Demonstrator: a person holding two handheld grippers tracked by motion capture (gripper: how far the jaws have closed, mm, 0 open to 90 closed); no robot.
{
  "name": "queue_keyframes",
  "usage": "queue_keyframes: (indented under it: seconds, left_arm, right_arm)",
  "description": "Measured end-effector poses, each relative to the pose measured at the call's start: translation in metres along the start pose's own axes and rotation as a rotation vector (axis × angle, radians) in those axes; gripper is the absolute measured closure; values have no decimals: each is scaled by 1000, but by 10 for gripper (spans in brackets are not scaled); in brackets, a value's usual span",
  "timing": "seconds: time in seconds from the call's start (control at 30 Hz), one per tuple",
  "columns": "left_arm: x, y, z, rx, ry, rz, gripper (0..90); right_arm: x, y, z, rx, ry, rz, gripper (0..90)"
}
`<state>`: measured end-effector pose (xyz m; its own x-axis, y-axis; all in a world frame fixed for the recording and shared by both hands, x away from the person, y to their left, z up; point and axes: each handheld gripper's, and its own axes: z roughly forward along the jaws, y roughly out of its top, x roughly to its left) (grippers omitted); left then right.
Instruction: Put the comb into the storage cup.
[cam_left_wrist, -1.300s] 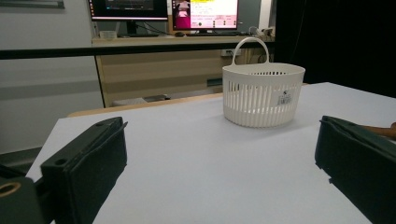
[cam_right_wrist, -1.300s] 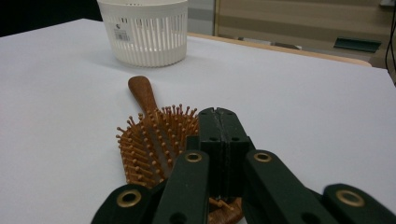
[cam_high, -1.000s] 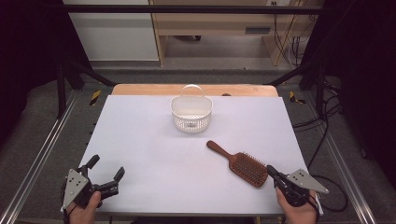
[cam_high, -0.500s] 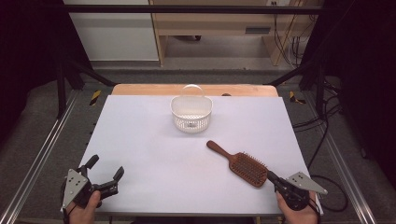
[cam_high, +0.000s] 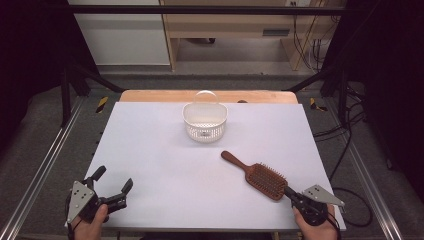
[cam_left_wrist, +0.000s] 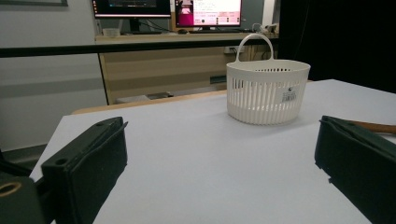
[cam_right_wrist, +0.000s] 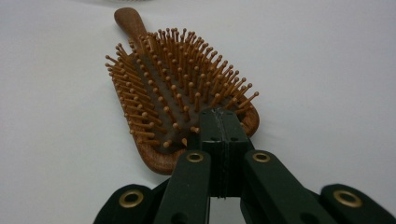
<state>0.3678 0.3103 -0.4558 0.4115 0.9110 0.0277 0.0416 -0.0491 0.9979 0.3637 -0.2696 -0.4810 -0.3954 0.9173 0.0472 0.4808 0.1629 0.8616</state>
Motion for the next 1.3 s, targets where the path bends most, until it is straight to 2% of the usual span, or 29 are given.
queue_keyframes:
  seconds: [0.37,0.5,0.87,1.0,1.2,1.3]
  left_arm:
    - [0,0,-1,0,1,-2,24]
    - [-1,-1,0,6,-1,2,24]
    - [-3,-1,0,11,-7,7,24]
    - [-2,-1,1,16,-7,10,25]
    - [-3,-2,1,23,-9,12,25]
    - [-3,-2,2,25,-9,12,25]
  right_arm:
    - [-6,8,11,28,-31,13,900]
    - [-9,15,16,41,-44,-8,900]
    - [-18,32,32,113,-39,-12,900]
    - [-19,35,37,119,-33,-14,900]
    - [-12,45,51,140,-8,-46,900]
    - [0,53,64,146,19,-77,900]
